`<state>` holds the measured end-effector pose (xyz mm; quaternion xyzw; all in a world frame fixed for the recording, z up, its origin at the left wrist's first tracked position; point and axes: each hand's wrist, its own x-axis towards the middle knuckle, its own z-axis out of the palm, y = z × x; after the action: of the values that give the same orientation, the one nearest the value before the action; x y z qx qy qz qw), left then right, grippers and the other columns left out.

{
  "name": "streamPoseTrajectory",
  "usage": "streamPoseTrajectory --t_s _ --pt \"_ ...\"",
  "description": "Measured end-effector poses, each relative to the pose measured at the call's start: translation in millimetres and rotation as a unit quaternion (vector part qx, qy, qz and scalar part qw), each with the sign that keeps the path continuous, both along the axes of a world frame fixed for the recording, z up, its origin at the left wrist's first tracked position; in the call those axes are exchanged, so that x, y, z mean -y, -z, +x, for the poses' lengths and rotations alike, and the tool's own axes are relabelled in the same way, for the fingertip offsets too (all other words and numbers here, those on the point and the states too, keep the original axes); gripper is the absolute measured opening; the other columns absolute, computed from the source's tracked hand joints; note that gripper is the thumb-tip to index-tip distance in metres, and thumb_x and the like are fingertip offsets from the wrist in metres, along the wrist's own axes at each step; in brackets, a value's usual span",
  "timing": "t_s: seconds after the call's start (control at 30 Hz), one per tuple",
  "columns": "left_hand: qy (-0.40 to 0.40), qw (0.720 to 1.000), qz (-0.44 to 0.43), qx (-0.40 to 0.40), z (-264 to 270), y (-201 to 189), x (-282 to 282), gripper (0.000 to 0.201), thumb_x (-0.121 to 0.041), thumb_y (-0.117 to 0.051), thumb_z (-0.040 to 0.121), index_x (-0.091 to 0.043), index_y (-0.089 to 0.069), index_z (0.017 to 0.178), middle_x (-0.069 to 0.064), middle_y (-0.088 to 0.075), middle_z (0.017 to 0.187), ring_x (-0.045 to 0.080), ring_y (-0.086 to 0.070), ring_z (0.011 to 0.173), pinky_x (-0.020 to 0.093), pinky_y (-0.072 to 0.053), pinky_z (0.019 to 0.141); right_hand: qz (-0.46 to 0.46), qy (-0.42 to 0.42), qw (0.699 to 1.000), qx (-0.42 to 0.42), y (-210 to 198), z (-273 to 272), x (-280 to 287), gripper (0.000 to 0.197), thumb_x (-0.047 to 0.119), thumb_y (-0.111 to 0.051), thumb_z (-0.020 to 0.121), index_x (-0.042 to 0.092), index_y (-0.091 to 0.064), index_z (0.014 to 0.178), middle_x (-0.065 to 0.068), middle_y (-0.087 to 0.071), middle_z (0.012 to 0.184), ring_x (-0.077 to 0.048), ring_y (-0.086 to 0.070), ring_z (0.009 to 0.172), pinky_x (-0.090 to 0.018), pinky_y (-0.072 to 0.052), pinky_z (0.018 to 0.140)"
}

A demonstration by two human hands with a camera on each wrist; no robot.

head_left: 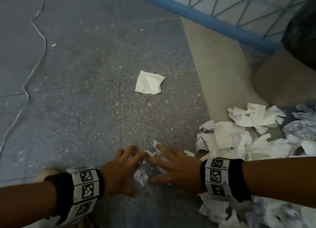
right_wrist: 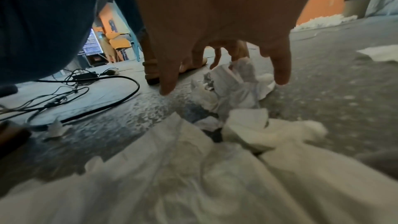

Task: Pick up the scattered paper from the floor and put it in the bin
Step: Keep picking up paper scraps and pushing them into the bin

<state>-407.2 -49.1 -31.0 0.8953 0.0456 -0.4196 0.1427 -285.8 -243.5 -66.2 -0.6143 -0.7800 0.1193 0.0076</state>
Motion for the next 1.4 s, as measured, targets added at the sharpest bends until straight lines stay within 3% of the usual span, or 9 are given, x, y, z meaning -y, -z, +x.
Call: streamPoseTrajectory --t_s 0.1,0.2,0.3,0.5,0.73,0.93,1.07,1.23,1.4 --pt "-0.018 0.999 0.016 0.034 -7.1 16.4 15.3 0.107 -0.055 -0.071 0.065 -0.034 -0.003 0.145 0.002 -0.007 0.151 0.027 -0.019 0.136 0.04 -0.038 0.11 -0.015 0.004 1.0 0.006 2.3 -1.2 -9.5 0.05 0.052 -0.077 0.056 0.04 -0.062 0.101 -0.007 -0.044 0.13 -0.037 -0.063 0.106 -0.042 -0.061 0.07" --pt "-0.002 0.995 -0.017 0.095 0.5 24.9 21.3 0.082 -0.046 -0.062 0.079 -0.036 -0.01 0.142 0.001 -0.017 0.147 0.024 -0.026 0.133 0.037 -0.04 0.107 0.005 0.004 0.997 -0.074 5.9 15.6 -10.8 0.02 0.026 -0.072 0.07 0.017 -0.071 0.087 -0.013 -0.068 0.104 -0.023 -0.062 0.092 -0.03 -0.055 0.077" --pt "0.009 0.991 -0.057 0.12 16.9 22.6 21.2 0.054 -0.04 -0.049 0.09 -0.034 -0.026 0.138 0.002 -0.03 0.14 0.021 -0.036 0.127 0.033 -0.042 0.103 -0.036 0.055 0.989 -0.133 2.3 39.0 -6.6 0.015 0.013 -0.07 0.073 0.003 -0.066 0.084 -0.023 -0.065 0.106 -0.037 -0.062 0.092 -0.039 -0.055 0.076" --pt "-0.12 0.97 -0.122 0.173 53.6 5.5 3.3 0.038 -0.026 -0.057 0.088 -0.024 -0.046 0.124 0.004 -0.051 0.119 0.021 -0.055 0.107 0.031 -0.046 0.092 0.046 0.206 0.955 -0.208 -18.7 62.2 11.0 0.028 0.023 -0.043 0.085 0.007 -0.065 0.089 -0.016 -0.065 0.101 -0.017 -0.045 0.095 -0.024 -0.039 0.082" --pt "-0.211 0.918 -0.071 0.329 154.1 -13.5 -41.6 0.039 -0.028 -0.058 0.077 -0.008 -0.056 0.11 0.017 -0.06 0.107 0.028 -0.057 0.094 0.025 -0.034 0.071 -0.103 0.111 0.989 -0.003 -2.8 54.2 37.5 0.043 0.05 -0.064 0.072 0.031 -0.054 0.11 -0.006 -0.058 0.131 -0.037 -0.058 0.114 -0.048 -0.054 0.083" --pt "-0.308 0.901 0.04 0.301 229.9 8.7 -70.6 0.04 -0.023 -0.066 0.081 -0.01 -0.054 0.116 0.023 -0.042 0.13 0.041 -0.05 0.114 0.041 -0.04 0.099 -0.035 0.135 0.99 -0.024 -4.4 62.0 34.8 0.007 0.028 -0.062 0.081 0.027 -0.069 0.084 -0.006 -0.072 0.102 -0.025 -0.07 0.083 -0.032 -0.06 0.063" --pt "-0.251 0.934 0.074 0.245 236.8 33.0 -67.0 0.039 -0.022 -0.067 0.08 -0.008 -0.055 0.115 0.022 -0.047 0.13 0.041 -0.049 0.117 0.044 -0.039 0.1 -0.091 0.296 0.933 -0.184 -15.6 72.3 27.9 0.022 0.007 -0.052 0.088 0.002 -0.063 0.106 -0.022 -0.053 0.125 -0.036 -0.05 0.11 -0.034 -0.038 0.093" --pt "-0.253 0.927 0.042 0.274 232.5 31.6 -58.7 0.024 -0.009 -0.061 0.083 -0.001 -0.059 0.106 0.023 -0.064 0.114 0.038 -0.058 0.106 0.04 -0.046 0.088 -0.032 0.453 0.827 -0.33 -43.4 94.2 27.5 0.025 0.007 -0.063 0.084 0.003 -0.063 0.109 -0.016 -0.055 0.116 -0.026 -0.051 0.109 -0.017 -0.03 0.083" --pt "-0.225 0.937 -0.054 0.263 249.6 -16.7 -27.5 0.02 -0.012 -0.072 0.075 -0.016 -0.053 0.079 0.018 -0.062 0.099 0.029 -0.059 0.093 0.033 -0.044 0.078 0.1 0.493 0.799 -0.33 -98.7 121.3 35.4 0.022 0.005 -0.066 0.081 0.009 -0.067 0.103 -0.011 -0.058 0.106 -0.024 -0.056 0.104 -0.03 -0.04 0.093"
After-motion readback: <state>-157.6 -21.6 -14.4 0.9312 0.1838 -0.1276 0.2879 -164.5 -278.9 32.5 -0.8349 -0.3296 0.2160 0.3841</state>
